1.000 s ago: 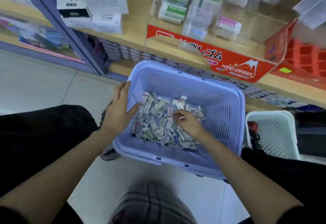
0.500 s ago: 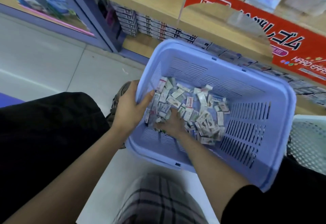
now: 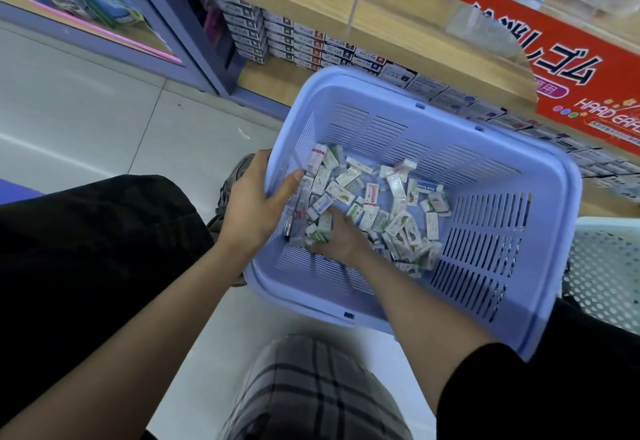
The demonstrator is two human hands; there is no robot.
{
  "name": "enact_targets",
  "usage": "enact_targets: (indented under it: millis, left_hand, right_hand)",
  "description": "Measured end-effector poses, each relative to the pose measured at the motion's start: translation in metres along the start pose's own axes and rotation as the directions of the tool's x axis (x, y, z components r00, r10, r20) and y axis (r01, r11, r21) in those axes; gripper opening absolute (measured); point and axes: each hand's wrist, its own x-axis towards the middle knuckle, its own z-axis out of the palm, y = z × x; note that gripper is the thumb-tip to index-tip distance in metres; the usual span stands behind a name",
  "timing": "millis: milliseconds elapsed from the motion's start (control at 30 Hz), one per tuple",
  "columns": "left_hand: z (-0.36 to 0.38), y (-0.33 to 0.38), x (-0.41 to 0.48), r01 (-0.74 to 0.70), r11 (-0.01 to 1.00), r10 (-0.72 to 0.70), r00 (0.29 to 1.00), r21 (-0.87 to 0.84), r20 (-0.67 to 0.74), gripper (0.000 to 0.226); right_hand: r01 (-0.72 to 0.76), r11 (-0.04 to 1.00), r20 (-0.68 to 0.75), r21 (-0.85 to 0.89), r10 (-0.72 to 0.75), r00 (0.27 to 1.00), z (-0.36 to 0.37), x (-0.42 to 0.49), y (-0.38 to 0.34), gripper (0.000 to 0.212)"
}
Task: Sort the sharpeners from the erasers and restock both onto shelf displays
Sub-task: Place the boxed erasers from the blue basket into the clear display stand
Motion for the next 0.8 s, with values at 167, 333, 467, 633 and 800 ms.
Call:
enact_targets:
  millis: [167, 333, 467, 633, 800]
  left_hand:
    - [0.0, 0.001, 0.0, -0.009, 1.0, 0.009, 1.0, -0.012, -0.006, 0.023]
    - [0.0, 0.001, 0.0, -0.018, 1.0, 0.018, 1.0, -0.006, -0.005, 0.022]
    - [0.001, -0.002, 0.001, -0.024, 1.0, 0.024, 1.0, 0.007, -0.012, 0.023]
    - [0.0, 0.0, -0.001, -0.028, 0.999, 0.028, 1.0, -0.023, -0.003, 0.022]
    - [0.0, 0.001, -0.002, -0.039, 0.999, 0.039, 0.999, -0.01, 0.003, 0.022]
  right_hand:
    - [0.006, 0.985, -0.036, -0.173, -0.012, 0.999, 0.007, -0.002, -0.004, 0.09]
    - [0.048, 0.974, 0.084, 0.223, -0.068, 0.994, -0.014, -0.005, -0.011, 0.061]
    - [0.084, 0.976, 0.102, 0.2, -0.106, 0.989, -0.021, -0.009, -0.005, 0.049]
    - [0.125, 0.917, 0.039, 0.379, -0.151, 0.988, -0.01, -0.018, -0.006, 0.027]
    - [-0.015, 0.864, -0.005, 0.503, 0.02, 1.0, -0.016, -0.023, -0.022, 0.015]
